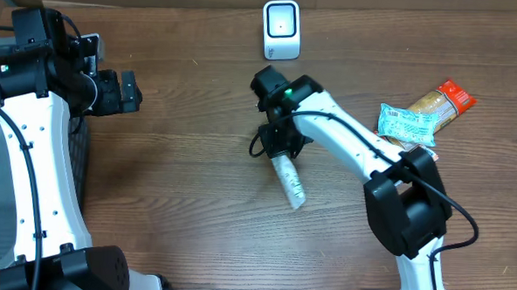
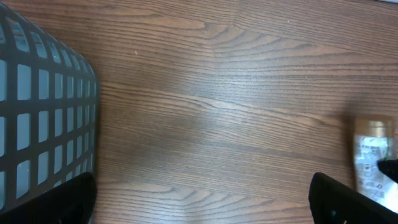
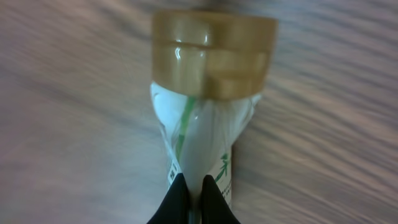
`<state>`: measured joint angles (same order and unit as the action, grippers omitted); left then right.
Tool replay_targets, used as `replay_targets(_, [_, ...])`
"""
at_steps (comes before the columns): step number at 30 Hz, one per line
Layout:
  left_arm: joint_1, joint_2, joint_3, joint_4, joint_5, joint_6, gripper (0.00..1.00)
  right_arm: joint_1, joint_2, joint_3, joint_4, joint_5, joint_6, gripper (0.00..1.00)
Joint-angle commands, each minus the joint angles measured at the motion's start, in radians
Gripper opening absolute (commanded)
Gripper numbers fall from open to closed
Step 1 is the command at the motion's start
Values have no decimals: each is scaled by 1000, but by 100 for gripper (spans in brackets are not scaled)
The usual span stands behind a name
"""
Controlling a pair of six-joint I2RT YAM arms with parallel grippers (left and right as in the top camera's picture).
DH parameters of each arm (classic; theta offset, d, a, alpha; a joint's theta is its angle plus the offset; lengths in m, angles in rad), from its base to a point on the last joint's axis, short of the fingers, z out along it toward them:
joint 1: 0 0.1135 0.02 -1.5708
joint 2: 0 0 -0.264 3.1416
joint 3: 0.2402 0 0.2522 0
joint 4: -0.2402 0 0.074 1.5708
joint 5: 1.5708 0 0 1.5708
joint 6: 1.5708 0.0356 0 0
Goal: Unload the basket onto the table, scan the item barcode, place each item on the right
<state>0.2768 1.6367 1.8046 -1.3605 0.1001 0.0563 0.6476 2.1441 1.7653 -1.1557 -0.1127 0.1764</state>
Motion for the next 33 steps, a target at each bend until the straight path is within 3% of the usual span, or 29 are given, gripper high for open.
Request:
replay_targets(1, [-2, -3, 13, 4, 1, 15, 100, -36, -56, -34, 66, -356, -80, 4])
replay_targets(11, [-2, -3, 13, 4, 1, 15, 100, -81, -56, -209, 224, -395, -69, 4])
replay_targets(14, [-2, -3, 13, 4, 1, 15, 100, -115, -56, -216, 228, -394, -71, 25])
replay_targets(17, [-2, -3, 13, 4, 1, 15, 100, -145, -56, -216, 228, -400, -74, 36])
replay_targets(23, [-2, -3, 13, 4, 1, 15, 100, -211, -57, -212, 192, -507, -173, 50])
replay_targets(29, [-2, -3, 13, 4, 1, 15, 100, -277, -59, -212, 38, -574, -406, 68])
replay_targets(33, [-2, -3, 13, 4, 1, 15, 100, -296, -59, -220, 10, -594, -420, 75])
